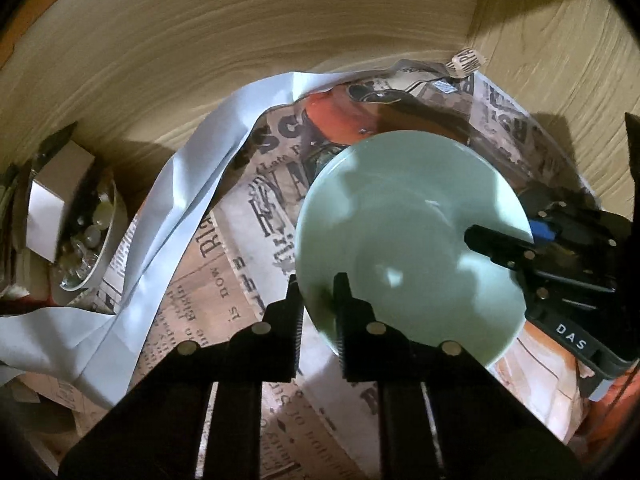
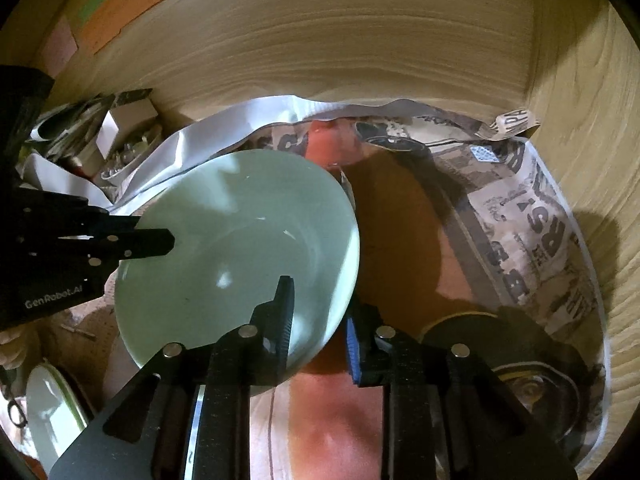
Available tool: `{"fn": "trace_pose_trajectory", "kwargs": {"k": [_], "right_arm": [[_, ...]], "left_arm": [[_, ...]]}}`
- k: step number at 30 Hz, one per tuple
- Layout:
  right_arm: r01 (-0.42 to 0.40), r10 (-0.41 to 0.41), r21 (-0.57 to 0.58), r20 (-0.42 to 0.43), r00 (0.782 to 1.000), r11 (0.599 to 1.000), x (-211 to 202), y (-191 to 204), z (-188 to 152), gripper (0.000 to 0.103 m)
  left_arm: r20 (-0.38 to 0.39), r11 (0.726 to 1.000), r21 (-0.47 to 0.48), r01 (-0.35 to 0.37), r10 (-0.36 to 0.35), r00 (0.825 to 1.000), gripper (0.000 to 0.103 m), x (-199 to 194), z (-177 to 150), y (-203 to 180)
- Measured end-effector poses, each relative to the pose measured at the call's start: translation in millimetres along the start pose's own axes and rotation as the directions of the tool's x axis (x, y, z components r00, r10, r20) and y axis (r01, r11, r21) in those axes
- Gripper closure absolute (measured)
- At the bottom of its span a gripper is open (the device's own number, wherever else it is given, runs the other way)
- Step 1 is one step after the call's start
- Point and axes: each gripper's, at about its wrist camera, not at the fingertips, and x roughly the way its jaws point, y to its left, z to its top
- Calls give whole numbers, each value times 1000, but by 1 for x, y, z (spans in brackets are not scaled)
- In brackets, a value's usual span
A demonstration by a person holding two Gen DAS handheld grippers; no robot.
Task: Organize plates and bowls
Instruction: 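Lift the small mint green bowl with both tools and carry it over the stack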
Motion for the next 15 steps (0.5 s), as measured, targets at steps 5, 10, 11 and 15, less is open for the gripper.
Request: {"fn": "trace_pose_trajectory", "kwargs": {"k": [5,10,11,15], "right_arm": [[-8,8,16,23,1000,1000,-9,0,2,86],[-14,12,31,69,998,999,-22,5,2,87],[-14,12,30,79,997,999,-26,7,2,87],[-16,13,20,126,992,1000,-42,18,2,87]], "left_arm": [[-6,1000,-20,9,-10,1000,89,-4,-2,3],[26,999,-35,11,-10,1000,89,-18,-5,4],[39,999,-36,10,-8,999,89,-23,-6,4],[80,999,-42,3,0,997,89,-42,-12,5]]}}
